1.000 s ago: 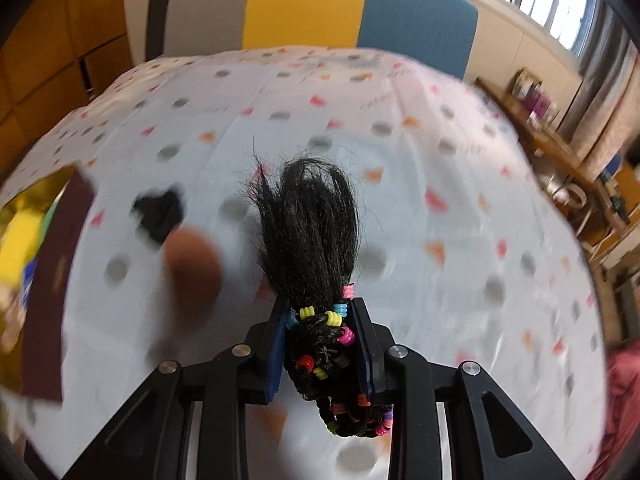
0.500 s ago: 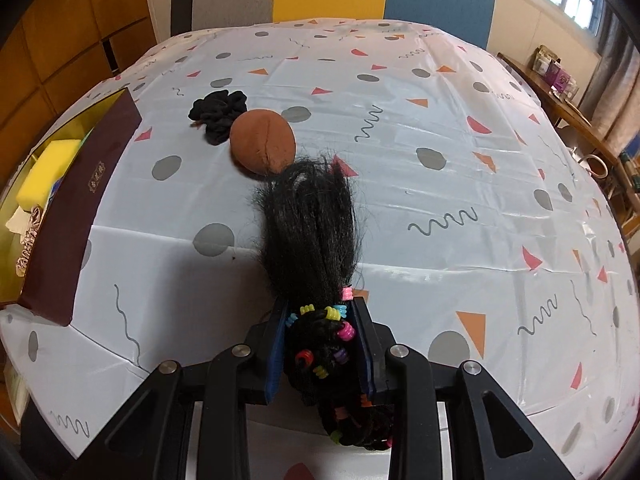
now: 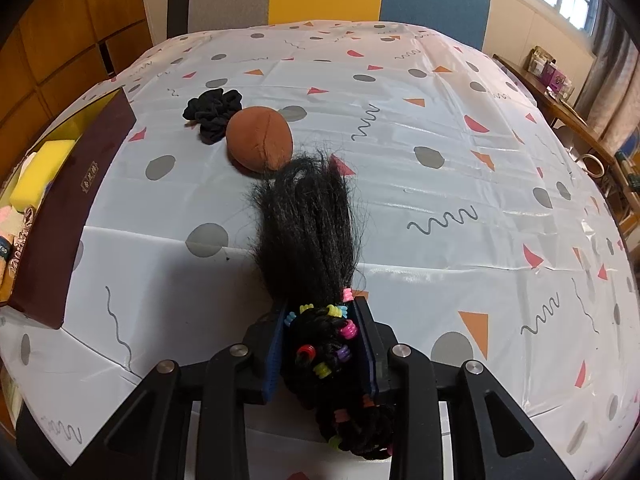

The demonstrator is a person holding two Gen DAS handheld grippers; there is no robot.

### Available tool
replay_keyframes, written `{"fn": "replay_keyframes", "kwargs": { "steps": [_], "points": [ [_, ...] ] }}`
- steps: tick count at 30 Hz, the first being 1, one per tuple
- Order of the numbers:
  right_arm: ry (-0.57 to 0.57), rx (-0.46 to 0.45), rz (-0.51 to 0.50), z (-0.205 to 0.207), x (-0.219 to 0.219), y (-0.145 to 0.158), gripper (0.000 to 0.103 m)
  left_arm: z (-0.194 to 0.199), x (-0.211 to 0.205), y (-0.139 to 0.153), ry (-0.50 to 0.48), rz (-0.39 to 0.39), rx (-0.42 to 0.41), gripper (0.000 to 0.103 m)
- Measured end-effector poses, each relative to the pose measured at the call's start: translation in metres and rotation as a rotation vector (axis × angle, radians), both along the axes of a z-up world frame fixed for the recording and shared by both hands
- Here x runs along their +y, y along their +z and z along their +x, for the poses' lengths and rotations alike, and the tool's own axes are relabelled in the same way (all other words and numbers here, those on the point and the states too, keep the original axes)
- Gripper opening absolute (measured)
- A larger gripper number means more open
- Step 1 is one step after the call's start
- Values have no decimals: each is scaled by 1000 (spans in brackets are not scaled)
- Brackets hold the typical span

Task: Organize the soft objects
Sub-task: 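Lower the towel into the tray and open left tool while right tool grasps the black hair piece, then lift the black beaded hair piece with the right tool and carry it over the tray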

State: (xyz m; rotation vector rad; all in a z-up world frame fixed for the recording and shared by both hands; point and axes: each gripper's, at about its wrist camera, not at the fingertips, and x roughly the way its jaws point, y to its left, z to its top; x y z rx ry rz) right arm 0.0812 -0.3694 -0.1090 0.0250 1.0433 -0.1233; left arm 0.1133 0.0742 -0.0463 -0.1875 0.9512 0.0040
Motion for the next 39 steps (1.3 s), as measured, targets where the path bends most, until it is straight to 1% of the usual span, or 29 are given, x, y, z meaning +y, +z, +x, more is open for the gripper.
{"fn": "replay_keyframes", "kwargs": {
  "steps": [4,9,14,18,24,28,31,36,39],
  "points": [
    [3,-3,-22,0,3,0,32,-21,-7,16,-15,51,-64,51],
    [0,-8,-37,-2,7,0,32,-46,-14,32,-36,74,-132,51],
    [-7,-10,-36,-6,10,2,32,-61,-17,41,-49,77,-161,51],
    [-10,-18,14,-11,15,7,32,-70,-19,45,-59,82,-179,51],
    [-22,-34,145,-16,23,16,31,-73,-15,42,-57,72,-173,51],
    [-8,-66,197,-14,34,31,31,-75,-12,39,-52,66,-167,51],
    [10,-107,228,-13,45,49,31,-75,-9,37,-45,62,-167,51],
    [78,-195,257,-8,75,87,31,-74,-5,36,-34,54,-161,51],
    [144,-245,284,-4,102,110,31,-74,1,35,-17,43,-164,51]
  ]
}}
